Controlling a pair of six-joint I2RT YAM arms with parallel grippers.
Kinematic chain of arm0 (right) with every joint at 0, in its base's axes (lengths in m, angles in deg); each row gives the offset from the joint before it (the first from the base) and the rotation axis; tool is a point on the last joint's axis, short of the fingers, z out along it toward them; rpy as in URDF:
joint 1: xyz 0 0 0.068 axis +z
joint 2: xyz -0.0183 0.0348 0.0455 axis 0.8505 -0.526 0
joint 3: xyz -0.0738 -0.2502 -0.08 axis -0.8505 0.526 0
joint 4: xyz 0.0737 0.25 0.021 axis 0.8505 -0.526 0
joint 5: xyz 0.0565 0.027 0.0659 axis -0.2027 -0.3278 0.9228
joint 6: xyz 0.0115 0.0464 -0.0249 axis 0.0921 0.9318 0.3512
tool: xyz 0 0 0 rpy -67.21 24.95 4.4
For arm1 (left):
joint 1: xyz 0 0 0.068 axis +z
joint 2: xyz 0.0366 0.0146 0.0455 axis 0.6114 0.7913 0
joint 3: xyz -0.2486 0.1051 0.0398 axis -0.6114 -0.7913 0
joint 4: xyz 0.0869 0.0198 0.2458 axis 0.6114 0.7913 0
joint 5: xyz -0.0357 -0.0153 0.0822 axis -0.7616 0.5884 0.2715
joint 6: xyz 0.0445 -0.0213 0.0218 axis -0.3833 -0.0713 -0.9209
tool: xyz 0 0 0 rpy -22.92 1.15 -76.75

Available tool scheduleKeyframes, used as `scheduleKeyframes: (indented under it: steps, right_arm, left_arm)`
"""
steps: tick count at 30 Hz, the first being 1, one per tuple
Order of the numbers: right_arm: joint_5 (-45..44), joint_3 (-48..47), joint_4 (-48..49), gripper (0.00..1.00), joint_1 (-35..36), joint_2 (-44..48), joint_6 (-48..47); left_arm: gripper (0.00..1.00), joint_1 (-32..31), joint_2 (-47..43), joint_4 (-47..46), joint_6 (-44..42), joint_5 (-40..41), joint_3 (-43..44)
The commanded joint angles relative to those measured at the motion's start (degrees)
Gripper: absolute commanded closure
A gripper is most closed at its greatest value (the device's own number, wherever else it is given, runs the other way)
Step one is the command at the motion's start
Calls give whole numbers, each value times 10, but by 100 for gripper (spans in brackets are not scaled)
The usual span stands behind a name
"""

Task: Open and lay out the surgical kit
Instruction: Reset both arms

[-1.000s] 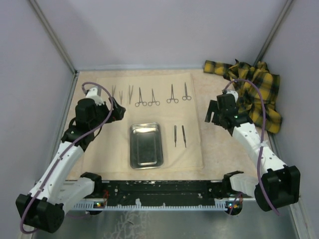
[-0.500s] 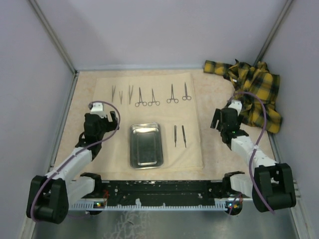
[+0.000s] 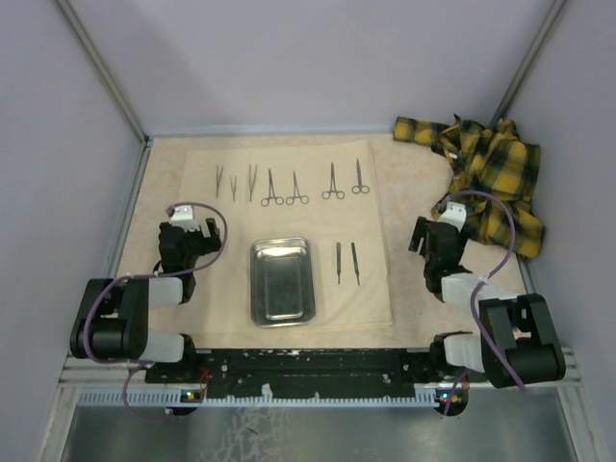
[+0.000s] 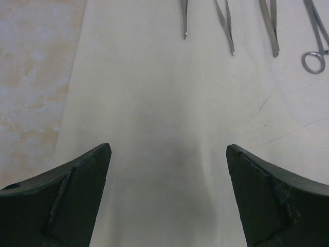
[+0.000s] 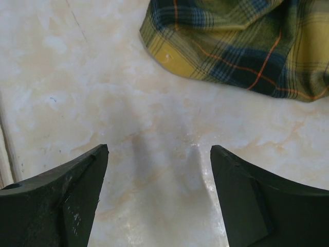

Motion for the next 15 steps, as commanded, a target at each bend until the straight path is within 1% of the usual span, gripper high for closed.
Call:
scheduleKeyframes:
  steps: [1,3,5,7,8,9,11,13,14,15]
  right_arm:
    - [-23,9,147,19,-5,-5,-38]
    - [-29,15,181,19,-7,-11,-56]
    - [-22,19,197,19,-23,-13,-52]
    - [-23,30,227,19,-33,-12,-53]
    - [-25,34,242,19,-37,-14,-55]
    - [-23,36,253,19,-41,-15,-55]
    - [-19,39,277,19,-46,-21,-56]
    - [-11,32,282,18,-49,-35,-50]
    - [-5,31,286,18,-49,-44,-44]
    - [8,47,356,18,-49,-61,-47]
  left_arm:
    - [0,25,22,-117,-7,-59,8]
    - [0,32,33,-119,-10,-77,17]
    - [0,42,44,-122,-12,-104,25]
    - [0,50,58,-145,-14,-141,21]
    - [0,50,70,-166,-17,-146,15]
    - [0,51,84,-212,-21,-152,7]
    - [0,51,83,-208,-34,-178,5]
    - [0,52,83,-228,-37,-179,-7]
    - [0,51,86,-260,-36,-176,-17]
    - [0,51,91,-286,-35,-170,-27]
